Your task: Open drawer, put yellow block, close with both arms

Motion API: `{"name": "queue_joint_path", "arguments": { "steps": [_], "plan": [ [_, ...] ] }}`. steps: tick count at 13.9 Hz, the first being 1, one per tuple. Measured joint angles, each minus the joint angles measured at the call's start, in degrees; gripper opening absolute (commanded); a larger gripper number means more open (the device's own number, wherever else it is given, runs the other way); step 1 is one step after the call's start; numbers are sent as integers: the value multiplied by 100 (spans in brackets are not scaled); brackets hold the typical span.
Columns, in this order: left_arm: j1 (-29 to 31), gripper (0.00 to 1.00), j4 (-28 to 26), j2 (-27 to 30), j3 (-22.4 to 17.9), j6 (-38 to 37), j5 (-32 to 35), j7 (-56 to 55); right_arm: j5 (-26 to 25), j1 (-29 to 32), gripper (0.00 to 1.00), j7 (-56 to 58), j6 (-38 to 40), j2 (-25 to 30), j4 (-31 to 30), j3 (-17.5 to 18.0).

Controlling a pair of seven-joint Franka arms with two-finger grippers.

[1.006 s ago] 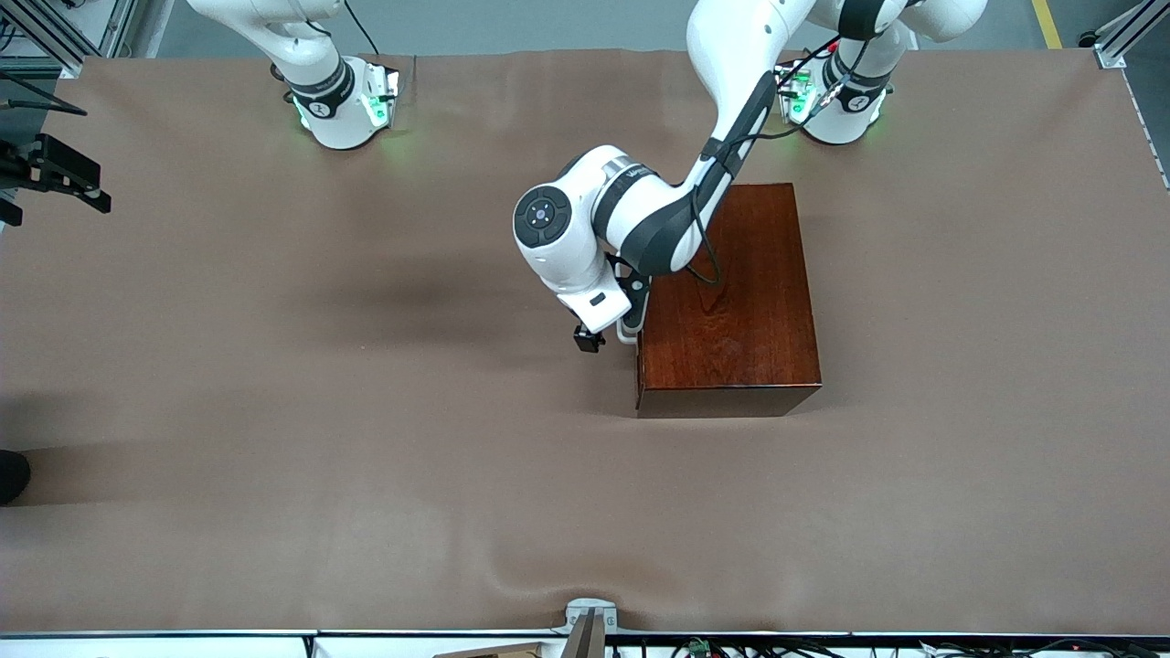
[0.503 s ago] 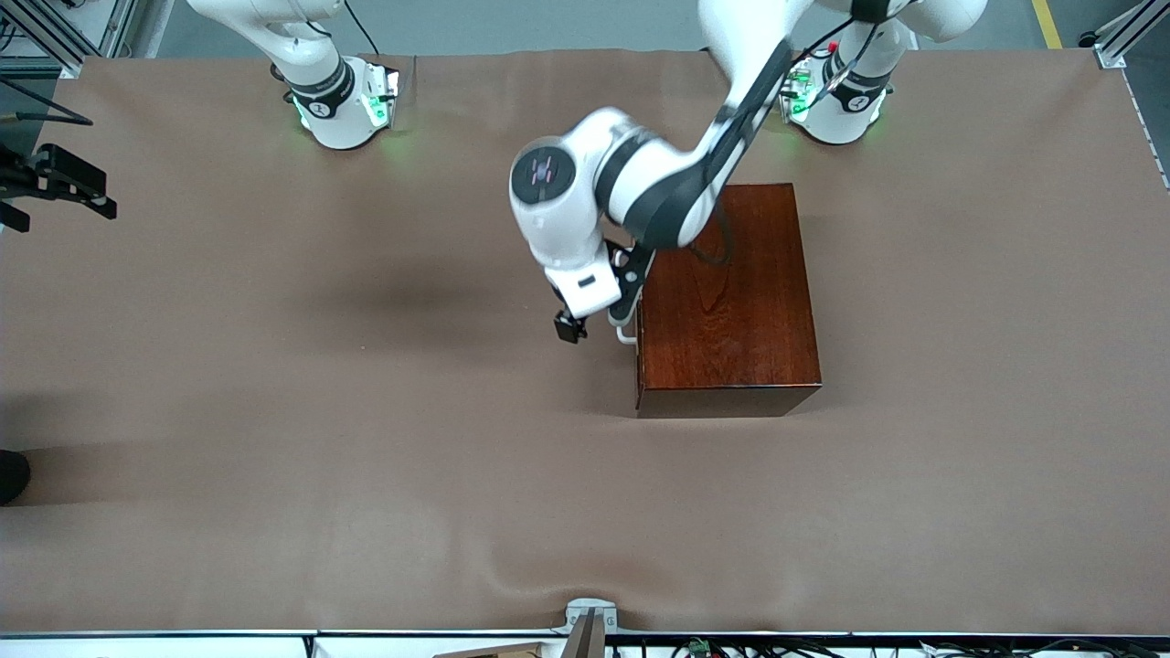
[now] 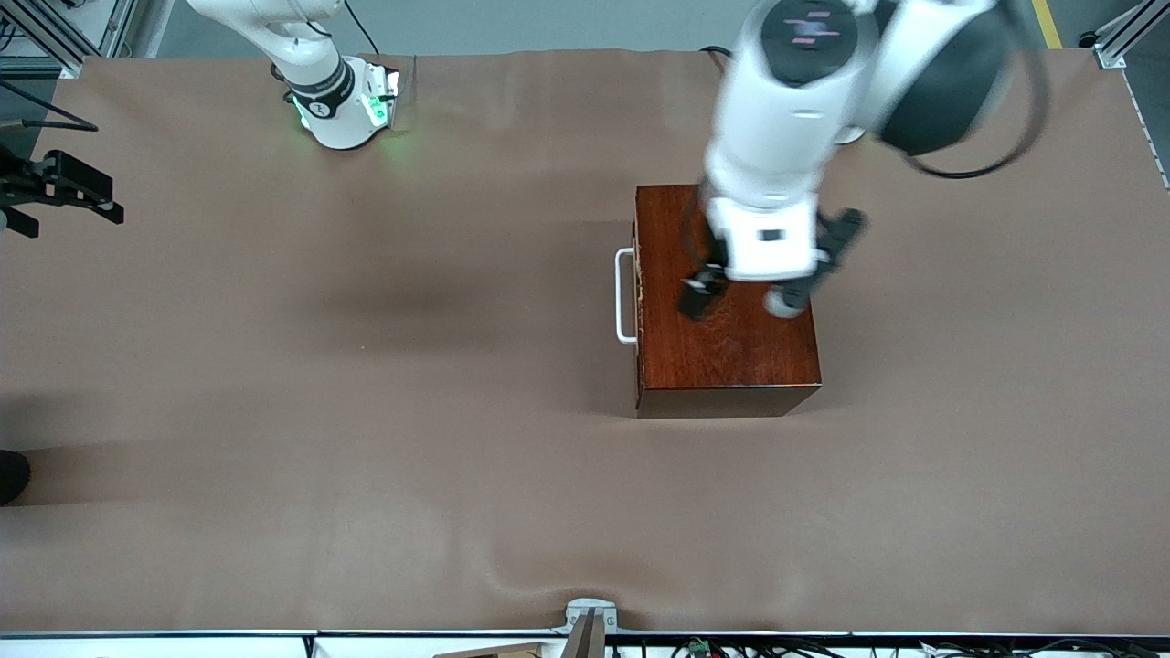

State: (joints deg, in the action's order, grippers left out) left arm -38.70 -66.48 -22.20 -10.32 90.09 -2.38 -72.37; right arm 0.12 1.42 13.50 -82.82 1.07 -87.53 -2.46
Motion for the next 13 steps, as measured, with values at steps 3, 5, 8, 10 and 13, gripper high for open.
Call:
{"name": "queue_joint_path", "arguments": {
  "steps": [3,5,8,10,13],
  "plan": [
    [599,100,-20,198,4,-608,-133,1583,15,8,100,0,0,0,0,-19],
    [932,100,-26,345,5,-989,-140,2475,22,10,100,0,0,0,1,-22],
    [1456,100,-199,647,4,-1359,-140,3905,35,16,100,0,0,-11,0,-29],
    [1779,100,-651,1002,9,-1339,-140,4522,94,16,100,-1,-3,-53,0,-29],
    [2405,100,-1649,1713,361,-971,-128,5290,204,18,100,-1,0,-134,-1,-31]
  ]
}}
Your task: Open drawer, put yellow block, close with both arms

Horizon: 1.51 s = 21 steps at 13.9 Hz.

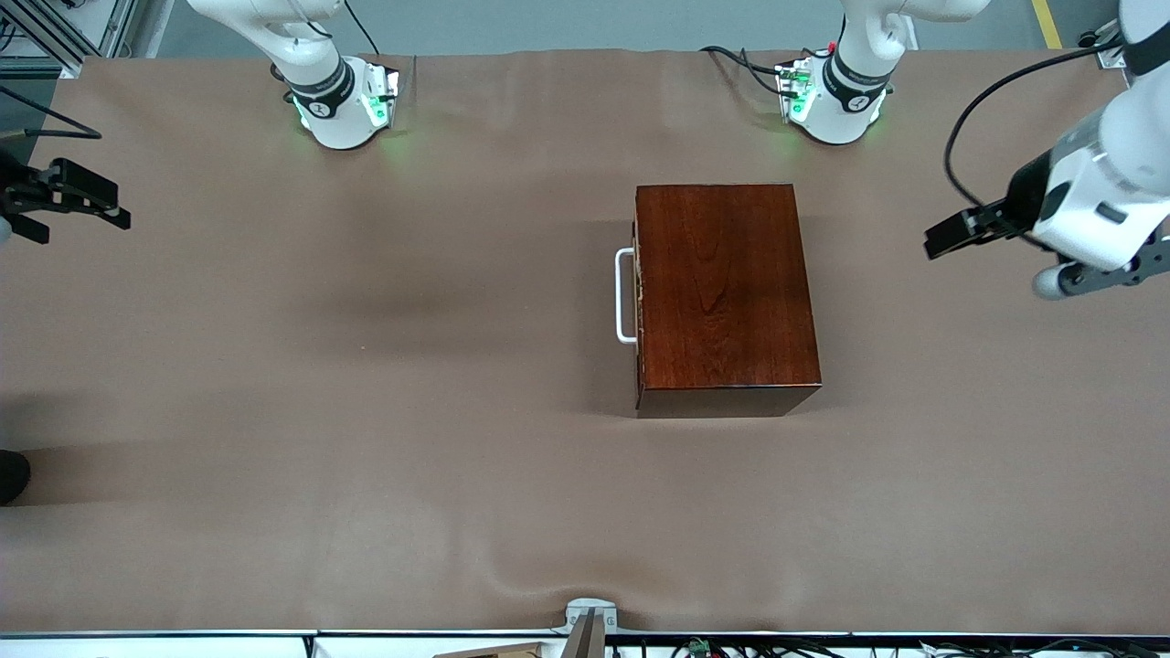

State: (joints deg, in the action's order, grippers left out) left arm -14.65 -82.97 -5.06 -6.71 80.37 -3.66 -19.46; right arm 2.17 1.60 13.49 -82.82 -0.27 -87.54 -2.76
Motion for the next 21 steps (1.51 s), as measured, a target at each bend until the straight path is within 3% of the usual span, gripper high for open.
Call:
{"name": "queue_joint_path", "arguments": {
  "steps": [3,5,11,21],
  "plan": [
    [738,100,-840,656,738,264,389,606,18,2,100,0,-2,-82,0,-2],
    [789,100,-1098,929,936,314,563,634,42,1,100,0,-3,-102,0,0],
    [1102,100,-1054,1115,943,385,597,1403,64,0,100,0,-4,-161,0,3],
    [1156,100,-900,1082,945,407,597,1435,78,1,100,0,-9,-192,5,2]
  ]
}}
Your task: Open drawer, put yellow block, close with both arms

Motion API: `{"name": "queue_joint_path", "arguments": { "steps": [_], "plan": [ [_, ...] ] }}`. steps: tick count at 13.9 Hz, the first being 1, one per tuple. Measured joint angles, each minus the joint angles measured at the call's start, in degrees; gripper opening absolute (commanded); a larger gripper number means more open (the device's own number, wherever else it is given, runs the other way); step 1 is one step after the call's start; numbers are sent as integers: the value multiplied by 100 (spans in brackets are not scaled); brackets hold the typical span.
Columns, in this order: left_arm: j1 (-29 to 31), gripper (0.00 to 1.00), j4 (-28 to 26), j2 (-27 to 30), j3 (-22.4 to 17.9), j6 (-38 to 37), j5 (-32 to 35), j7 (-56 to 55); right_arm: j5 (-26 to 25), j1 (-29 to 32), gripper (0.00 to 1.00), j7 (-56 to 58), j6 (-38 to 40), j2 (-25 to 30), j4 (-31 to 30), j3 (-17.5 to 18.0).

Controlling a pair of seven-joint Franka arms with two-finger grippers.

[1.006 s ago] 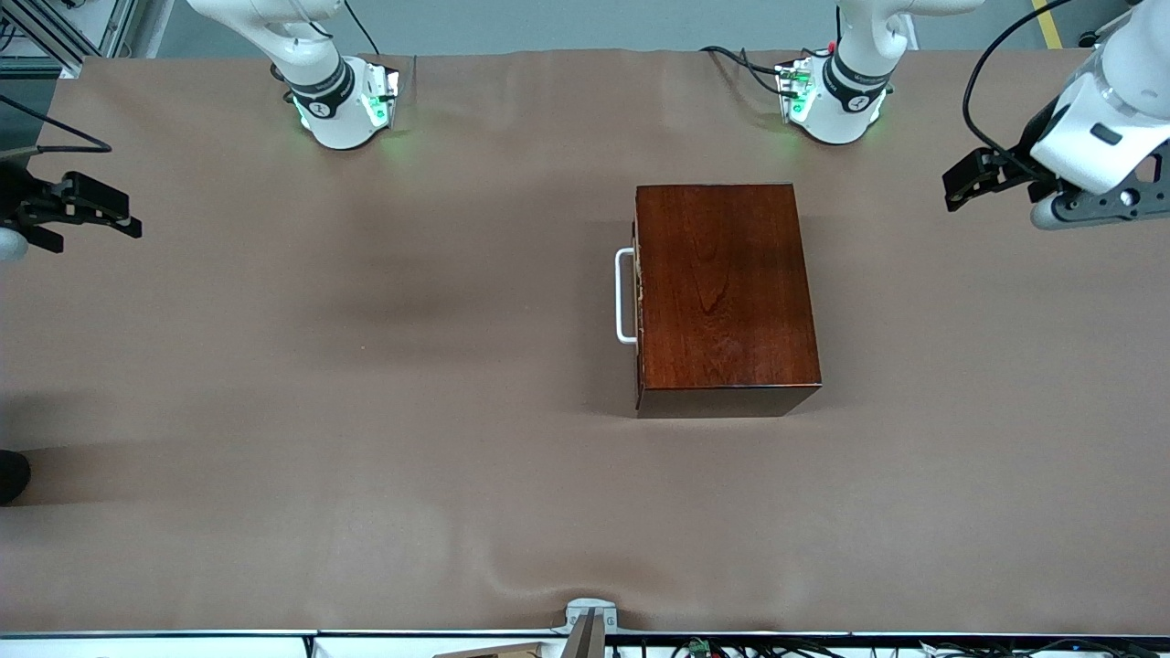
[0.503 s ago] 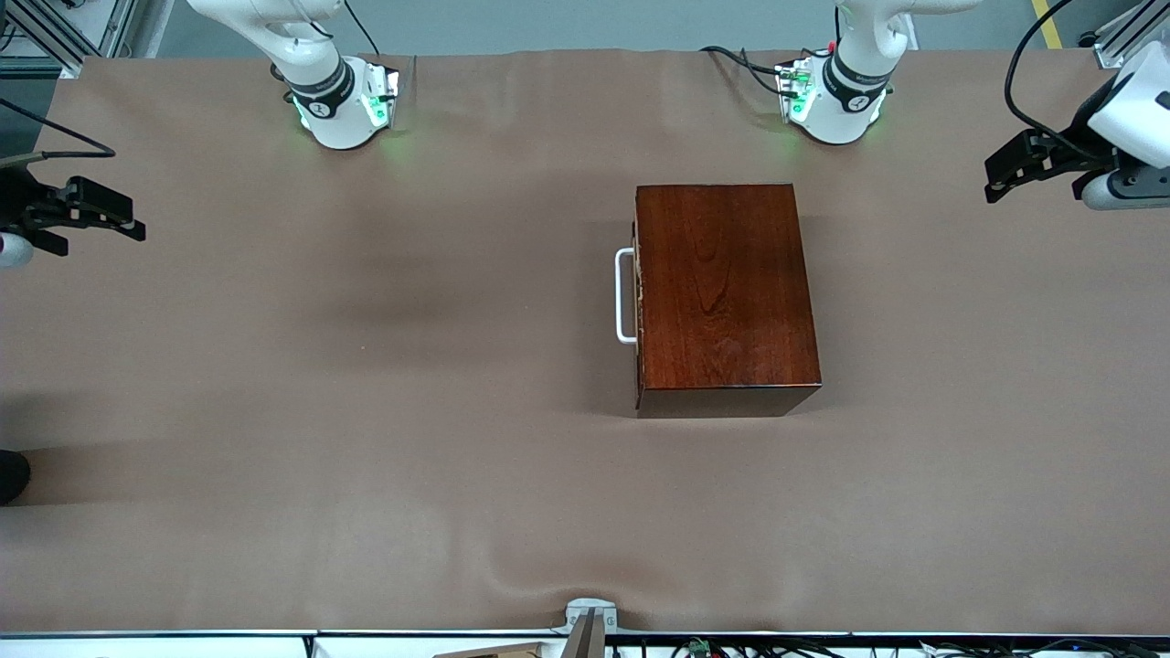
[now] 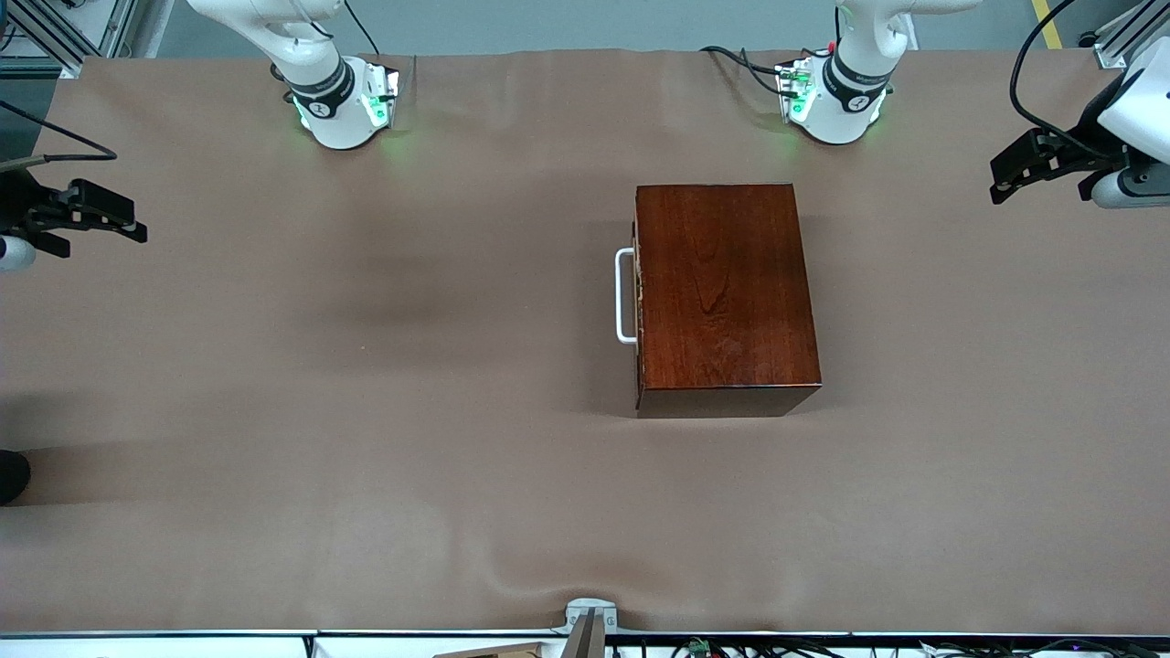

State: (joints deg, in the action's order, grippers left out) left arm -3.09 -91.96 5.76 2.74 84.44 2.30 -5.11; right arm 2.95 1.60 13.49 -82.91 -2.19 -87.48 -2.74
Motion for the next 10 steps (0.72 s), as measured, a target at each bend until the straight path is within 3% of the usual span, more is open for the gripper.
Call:
{"name": "queue_joint_path", "arguments": {
  "steps": [10],
  "plan": [
    [0,100,7,0,21,-14,-21,-212,2,0,100,0,-1,-1,0,1]
  ]
}}
